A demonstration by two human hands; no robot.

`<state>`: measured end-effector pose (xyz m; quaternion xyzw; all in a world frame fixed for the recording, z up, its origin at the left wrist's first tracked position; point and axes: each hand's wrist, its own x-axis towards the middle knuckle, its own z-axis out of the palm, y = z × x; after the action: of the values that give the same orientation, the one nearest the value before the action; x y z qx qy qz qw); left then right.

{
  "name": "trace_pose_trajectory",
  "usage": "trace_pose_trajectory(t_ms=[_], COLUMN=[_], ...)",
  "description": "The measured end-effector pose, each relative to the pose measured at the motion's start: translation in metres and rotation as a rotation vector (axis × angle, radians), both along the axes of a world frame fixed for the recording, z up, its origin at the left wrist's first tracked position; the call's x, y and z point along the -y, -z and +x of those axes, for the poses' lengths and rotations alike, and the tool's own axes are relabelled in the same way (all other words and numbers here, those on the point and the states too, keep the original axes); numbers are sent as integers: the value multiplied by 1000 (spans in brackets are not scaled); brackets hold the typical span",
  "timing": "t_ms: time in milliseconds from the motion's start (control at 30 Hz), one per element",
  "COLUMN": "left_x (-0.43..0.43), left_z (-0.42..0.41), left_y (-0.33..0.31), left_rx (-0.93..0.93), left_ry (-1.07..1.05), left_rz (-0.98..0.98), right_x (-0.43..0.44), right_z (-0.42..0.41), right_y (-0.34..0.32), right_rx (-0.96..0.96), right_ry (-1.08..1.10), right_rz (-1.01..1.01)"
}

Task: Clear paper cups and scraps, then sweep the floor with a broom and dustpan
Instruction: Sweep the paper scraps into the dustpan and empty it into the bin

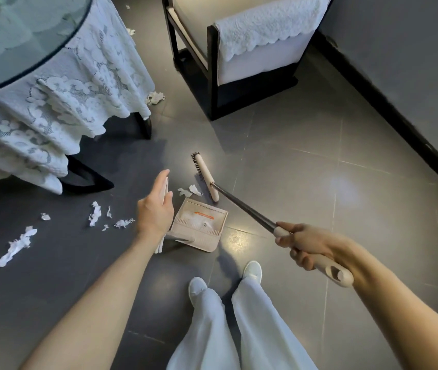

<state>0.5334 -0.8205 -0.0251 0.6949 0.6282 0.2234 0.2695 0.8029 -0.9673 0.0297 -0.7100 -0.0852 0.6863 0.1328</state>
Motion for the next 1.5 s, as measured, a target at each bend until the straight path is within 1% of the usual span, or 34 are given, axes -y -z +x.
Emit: trace_pose_trajectory(t_ms=[133,233,333,400,467,500,567,600,667,767,900,967,1167,1367,1500], left_x=[13,19,17,12,6,3,-1,-2,-4,1,16,27,67,104,111], left_z=[-14,-29,-44,-49,-48,-48,-48,-49,-52,-56,-68,-76,-112,-164,-205], left_y=[-2,-2,0,0,1,1,3,3,2,1,-2,-6,-14,-13,-12], left_rx=[28,20,3,9,15,15,24,32,35,30,29,44,23,-17,26], left_ry=[-40,-116,-185,-185,-184,-189,-201,-210,-227,-224,-279,-313,-441,-647,-783], left_rz=[28,-11,-44,8,40,39,23,12,8,24,-15,0,1,24,17], right_x=[-28,-56,-82,-89,-88,-86,-81,-78,-69,-58,-60,-66,-100,-136,-150], right_z=[-4,-12,-26,-42,-56,-59,-59,-57,-51,-39,-34,-37,-56,-111,-173], right_y=[5,19,40,52,61,62,58,51,37,12,-12,-18,-20,-12,-7], right_rx=[64,119,160,189,219,190,66,23,-2,-15,10,42,55,31,49], right_ry=[-47,-133,-291,-449,-552,-547,-502,-513,-560,-553,-592,-608,-697,-808,-932], right_rz=[68,123,179,202,174,139,38,-3,-61,-89,-64,-41,62,130,197])
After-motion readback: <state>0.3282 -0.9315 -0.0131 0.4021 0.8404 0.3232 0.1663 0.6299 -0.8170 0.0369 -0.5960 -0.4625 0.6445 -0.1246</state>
